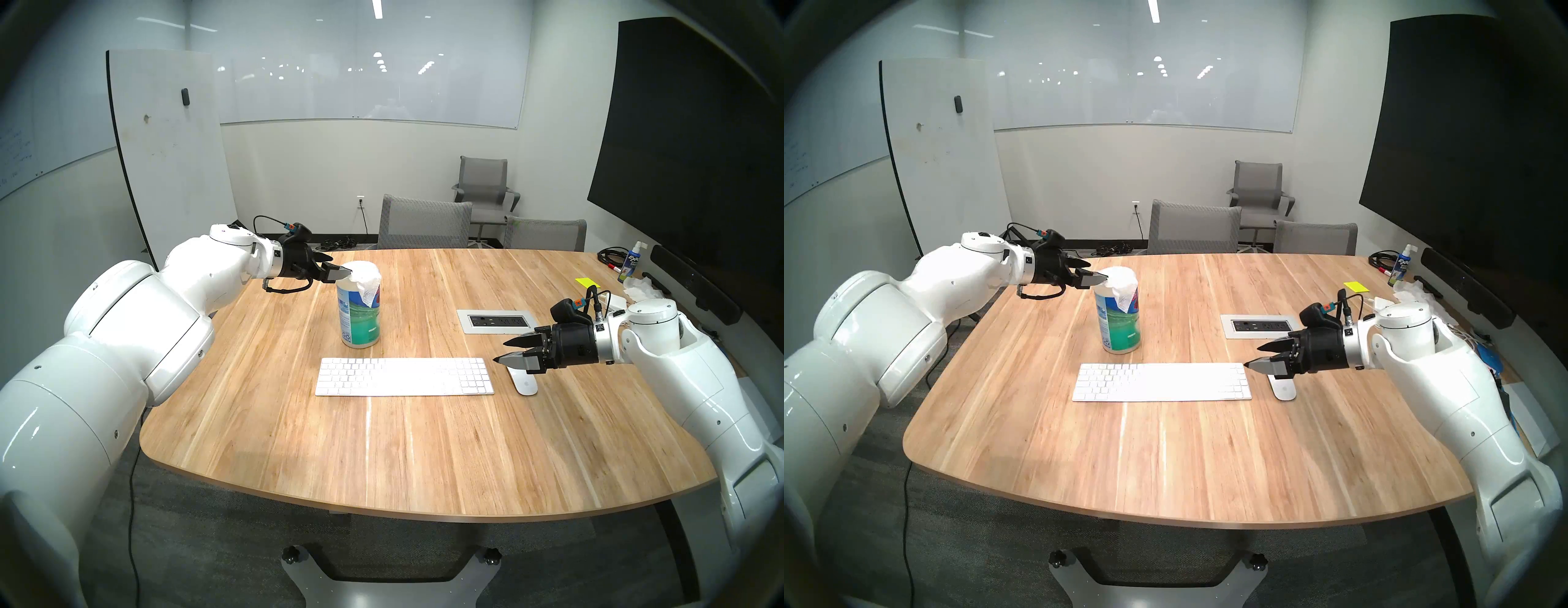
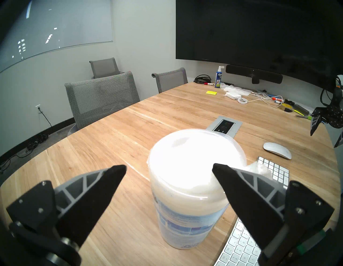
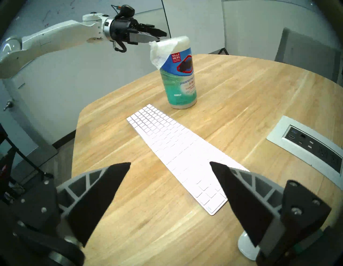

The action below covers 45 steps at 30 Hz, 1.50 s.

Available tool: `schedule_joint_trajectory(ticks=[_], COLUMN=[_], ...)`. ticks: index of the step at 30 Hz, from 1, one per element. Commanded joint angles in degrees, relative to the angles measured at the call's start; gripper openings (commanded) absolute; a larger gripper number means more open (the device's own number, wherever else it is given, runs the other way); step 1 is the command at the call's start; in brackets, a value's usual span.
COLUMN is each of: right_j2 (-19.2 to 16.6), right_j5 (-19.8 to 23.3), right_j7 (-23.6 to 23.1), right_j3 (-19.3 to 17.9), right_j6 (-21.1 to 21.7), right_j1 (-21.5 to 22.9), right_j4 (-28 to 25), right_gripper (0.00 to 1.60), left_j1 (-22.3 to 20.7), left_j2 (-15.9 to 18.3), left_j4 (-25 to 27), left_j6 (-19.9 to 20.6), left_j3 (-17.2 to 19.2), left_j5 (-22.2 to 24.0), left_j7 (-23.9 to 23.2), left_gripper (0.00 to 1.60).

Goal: Wipe the keyboards and mice with a disinfecting wipe, then set the wipe down

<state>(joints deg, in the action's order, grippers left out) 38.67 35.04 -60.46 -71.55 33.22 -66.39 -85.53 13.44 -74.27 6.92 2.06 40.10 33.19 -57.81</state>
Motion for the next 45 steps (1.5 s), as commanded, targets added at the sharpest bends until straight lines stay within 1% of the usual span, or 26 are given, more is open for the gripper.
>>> schedule_joint_trajectory(ticks=[1, 6, 12, 13, 15, 20, 25, 34, 45], right_j2=[-1.1, -0.43, 2.0, 2.0, 2.91, 5.52, 8.06, 13.21, 19.1], right_j5=[2.51, 3.51, 4.8, 4.8, 5.17, 5.91, 6.11, 6.09, 5.52], right_j7=[0.68, 1.87, 6.64, 6.64, 8.16, 12.45, 16.63, 24.45, 32.5], right_j3=[-2.26, -3.2, -4.2, -4.2, -4.46, -5.12, -5.36, -4.47, -1.95], right_j6=[1.52, 3.33, 6.71, 6.71, 7.47, 9.29, 10.1, 12.09, 14.61], right_j1=[-3.45, -4.98, -7.42, -7.42, -8.06, -9.23, -10.22, -11.46, -10.01], right_j4=[-6.14, -8.14, -11.83, -11.83, -13.05, -16.08, -18.8, -23.49, -26.33], right_gripper=[1.6, 1.6, 1.6, 1.6, 1.6, 1.6, 1.6, 1.6, 1.6], left_j1=[-1.41, -1.41, -1.41, -1.41, -1.4, -1.39, -1.39, -1.38, -1.39], left_j2=[0.05, 0.05, 0.05, 0.05, 0.05, 0.05, 0.05, 0.05, 0.05], left_j4=[0.47, 0.47, 0.48, 0.48, 0.48, 0.49, 0.49, 0.49, 0.5], left_j6=[-0.1, -0.09, -0.1, -0.1, -0.1, -0.1, -0.1, -0.1, -0.09], left_j3=[0.19, 0.2, 0.22, 0.22, 0.22, 0.23, 0.24, 0.25, 0.27], left_j5=[0.11, 0.1, 0.08, 0.08, 0.08, 0.08, 0.07, 0.06, 0.04], left_j7=[0.01, 0.01, 0.02, 0.02, 0.02, 0.03, 0.03, 0.04, 0.04], left_gripper=[1.6, 1.6, 1.6, 1.6, 1.6, 1.6, 1.6, 1.6, 1.6])
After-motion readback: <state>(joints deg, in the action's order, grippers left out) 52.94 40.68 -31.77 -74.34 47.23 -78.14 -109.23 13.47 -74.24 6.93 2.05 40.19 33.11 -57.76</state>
